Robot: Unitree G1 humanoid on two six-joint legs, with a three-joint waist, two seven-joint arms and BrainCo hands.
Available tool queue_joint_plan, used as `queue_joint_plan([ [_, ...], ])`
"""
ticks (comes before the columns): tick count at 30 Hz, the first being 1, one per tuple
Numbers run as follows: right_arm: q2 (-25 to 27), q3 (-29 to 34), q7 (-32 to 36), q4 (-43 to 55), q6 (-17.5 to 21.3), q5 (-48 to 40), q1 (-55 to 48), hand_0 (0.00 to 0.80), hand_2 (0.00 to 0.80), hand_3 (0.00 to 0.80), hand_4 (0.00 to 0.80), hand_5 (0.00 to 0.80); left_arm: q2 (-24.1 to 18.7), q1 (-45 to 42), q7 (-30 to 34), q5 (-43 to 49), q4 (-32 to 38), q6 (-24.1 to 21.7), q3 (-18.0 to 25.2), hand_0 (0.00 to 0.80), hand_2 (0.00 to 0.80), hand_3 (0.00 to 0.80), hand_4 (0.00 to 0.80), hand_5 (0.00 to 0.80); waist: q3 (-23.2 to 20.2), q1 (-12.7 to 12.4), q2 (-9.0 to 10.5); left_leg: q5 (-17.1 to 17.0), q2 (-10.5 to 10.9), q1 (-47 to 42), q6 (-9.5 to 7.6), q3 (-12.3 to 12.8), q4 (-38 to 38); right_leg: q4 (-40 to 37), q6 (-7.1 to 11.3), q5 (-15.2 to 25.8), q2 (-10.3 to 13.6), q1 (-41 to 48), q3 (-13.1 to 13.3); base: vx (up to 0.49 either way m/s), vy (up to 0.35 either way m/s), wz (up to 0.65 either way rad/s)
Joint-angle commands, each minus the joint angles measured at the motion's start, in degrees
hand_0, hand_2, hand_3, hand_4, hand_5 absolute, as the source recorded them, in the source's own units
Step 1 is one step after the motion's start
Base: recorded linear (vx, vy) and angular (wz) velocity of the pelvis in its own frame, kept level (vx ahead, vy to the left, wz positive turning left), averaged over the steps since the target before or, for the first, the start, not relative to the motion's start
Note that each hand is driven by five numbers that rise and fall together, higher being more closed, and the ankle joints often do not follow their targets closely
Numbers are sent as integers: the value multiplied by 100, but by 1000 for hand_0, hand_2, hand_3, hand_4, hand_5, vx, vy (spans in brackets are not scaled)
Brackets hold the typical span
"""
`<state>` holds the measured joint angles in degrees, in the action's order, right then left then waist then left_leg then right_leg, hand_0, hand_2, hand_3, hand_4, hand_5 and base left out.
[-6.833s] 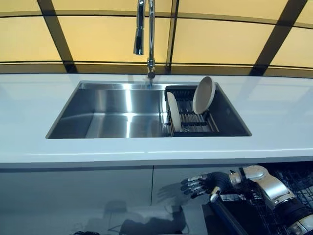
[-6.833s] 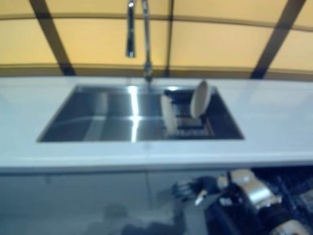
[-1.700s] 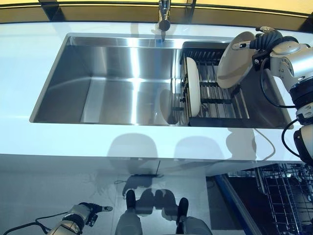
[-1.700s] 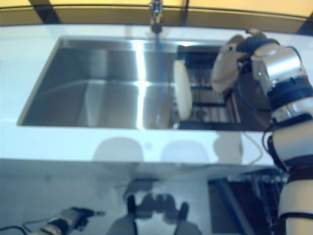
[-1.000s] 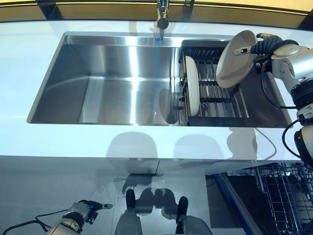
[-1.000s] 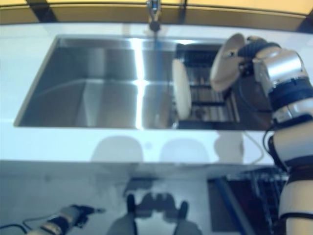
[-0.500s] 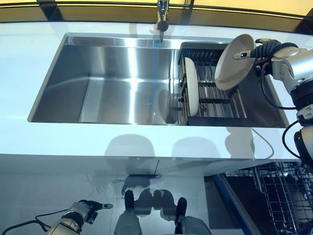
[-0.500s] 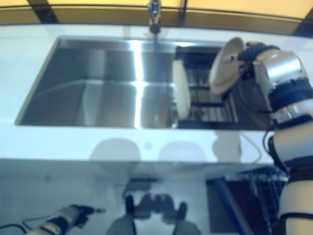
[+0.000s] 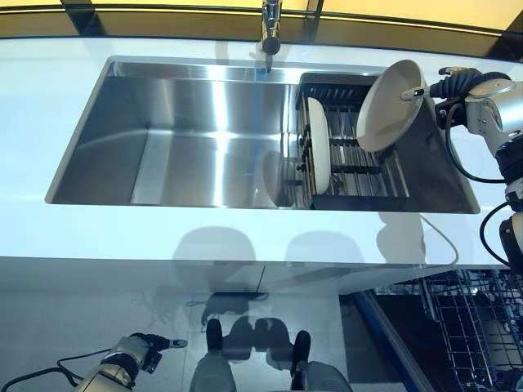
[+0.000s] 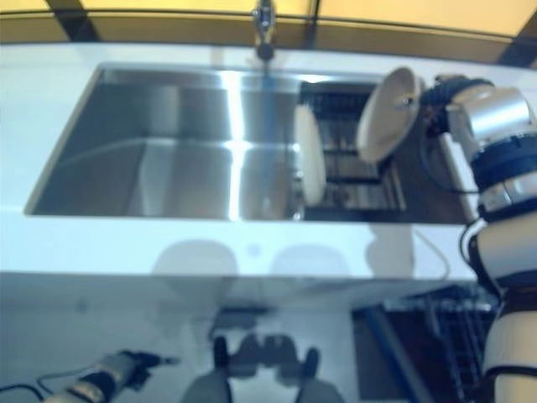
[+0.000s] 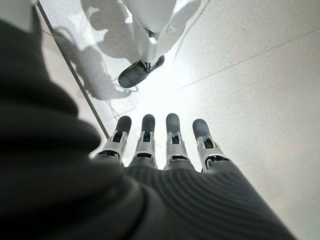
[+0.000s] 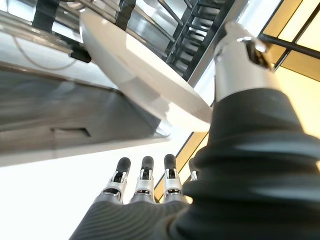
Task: Take plates into dishwasher
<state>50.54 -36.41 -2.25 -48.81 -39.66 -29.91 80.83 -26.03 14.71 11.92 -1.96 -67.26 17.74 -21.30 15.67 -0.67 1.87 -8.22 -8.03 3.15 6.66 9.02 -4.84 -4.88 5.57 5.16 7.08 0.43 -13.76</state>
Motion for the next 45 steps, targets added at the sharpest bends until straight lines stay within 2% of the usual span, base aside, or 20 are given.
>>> queue_joint_plan([
  [1,371,-328,-4,-138,184,297,344,0,0,0,0,0,-221,54,39,33,-263,-17,-302,0,0,0,0,0,-275,-6,202,254,-132,-162,216,73,-16,-12,395,-3,273,-112,268,0,0,0],
  [45,179,-266,-350,51,309,-157,290,0,0,0,0,0,-274,323,-70,-134,-158,87,-397,0,0,0,0,0,240,-73,108,218,-75,117,143,-4,-16,2,364,73,311,-355,206,0,0,0],
])
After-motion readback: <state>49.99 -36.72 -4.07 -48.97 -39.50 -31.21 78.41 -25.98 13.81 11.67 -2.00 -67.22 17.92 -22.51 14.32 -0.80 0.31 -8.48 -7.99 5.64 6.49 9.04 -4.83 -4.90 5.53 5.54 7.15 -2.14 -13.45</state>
